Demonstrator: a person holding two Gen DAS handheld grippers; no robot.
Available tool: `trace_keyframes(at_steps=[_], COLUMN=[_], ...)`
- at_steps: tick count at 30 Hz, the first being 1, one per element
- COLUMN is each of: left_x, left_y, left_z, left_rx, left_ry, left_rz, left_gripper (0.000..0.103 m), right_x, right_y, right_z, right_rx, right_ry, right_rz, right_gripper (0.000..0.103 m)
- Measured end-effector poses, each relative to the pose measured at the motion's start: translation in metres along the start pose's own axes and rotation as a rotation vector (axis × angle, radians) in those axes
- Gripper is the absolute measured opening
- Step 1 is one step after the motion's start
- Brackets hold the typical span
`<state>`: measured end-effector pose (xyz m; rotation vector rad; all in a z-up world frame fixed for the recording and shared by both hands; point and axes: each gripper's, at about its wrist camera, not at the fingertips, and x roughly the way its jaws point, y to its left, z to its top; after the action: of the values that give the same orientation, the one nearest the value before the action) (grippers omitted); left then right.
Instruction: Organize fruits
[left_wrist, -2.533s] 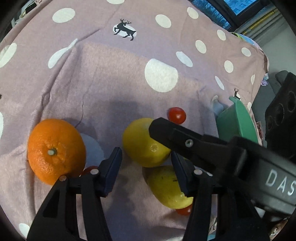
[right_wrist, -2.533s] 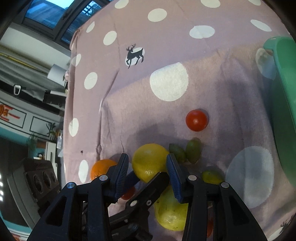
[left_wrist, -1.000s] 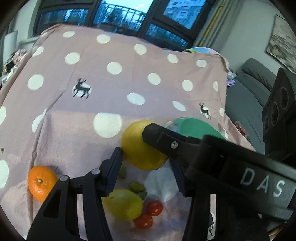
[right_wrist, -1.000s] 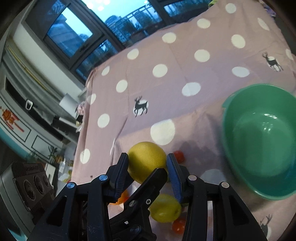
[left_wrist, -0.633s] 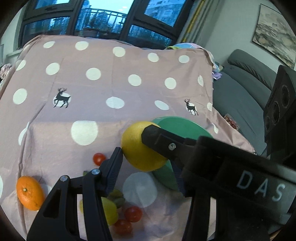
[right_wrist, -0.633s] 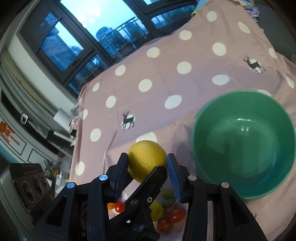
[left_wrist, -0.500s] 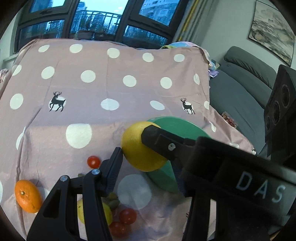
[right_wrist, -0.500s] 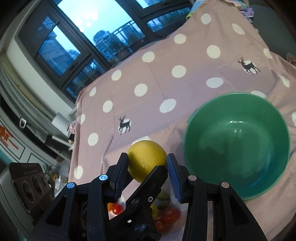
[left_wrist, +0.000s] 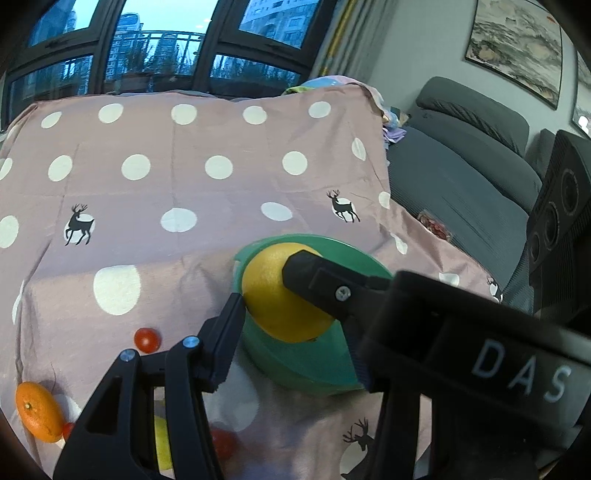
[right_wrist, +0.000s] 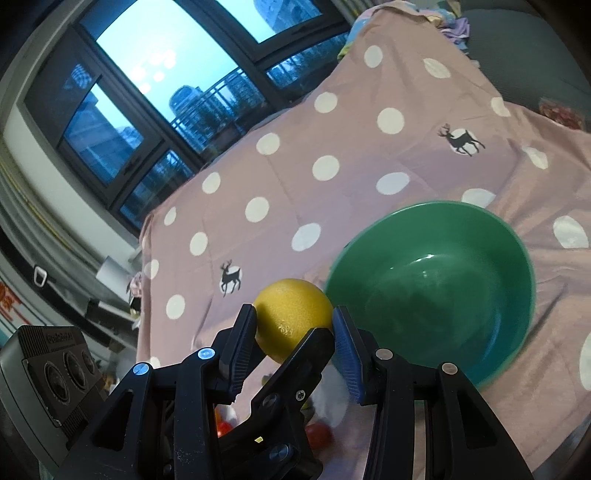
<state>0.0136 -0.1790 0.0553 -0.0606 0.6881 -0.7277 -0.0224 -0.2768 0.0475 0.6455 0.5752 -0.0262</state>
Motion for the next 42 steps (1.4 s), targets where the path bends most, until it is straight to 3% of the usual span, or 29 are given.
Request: trace_keyframes(at_steps=[23, 26, 33, 42], left_x=[0.041, 0.042, 0.06, 0.05], left_y=[-0.027, -0.031, -0.033, -0.027], left_z=[-0.004, -0.005, -0.01, -0.011], left_rx=[0.051, 0.052, 0.02, 0.004], left_ry=[0.064, 0.06, 0.135, 0.129], left_rz=[-0.086, -0.152, -0.179, -0.166], left_gripper=[0.049, 0.018, 0.019, 0.022], right_x=[-0.005, -0.002, 0.005, 0.006], right_y=[-0.048, -0.051, -0.063, -0.057], right_z=[0.006, 0.007, 0.006, 0.006], right_rx=[0.106, 0.113, 0.156, 0.139], right_ry=[-0.002, 0.005, 0.041, 0.041], right_rz=[-0.096, -0.07, -0.124, -0.14], right_gripper=[0.046, 0.046, 0.046, 0.046])
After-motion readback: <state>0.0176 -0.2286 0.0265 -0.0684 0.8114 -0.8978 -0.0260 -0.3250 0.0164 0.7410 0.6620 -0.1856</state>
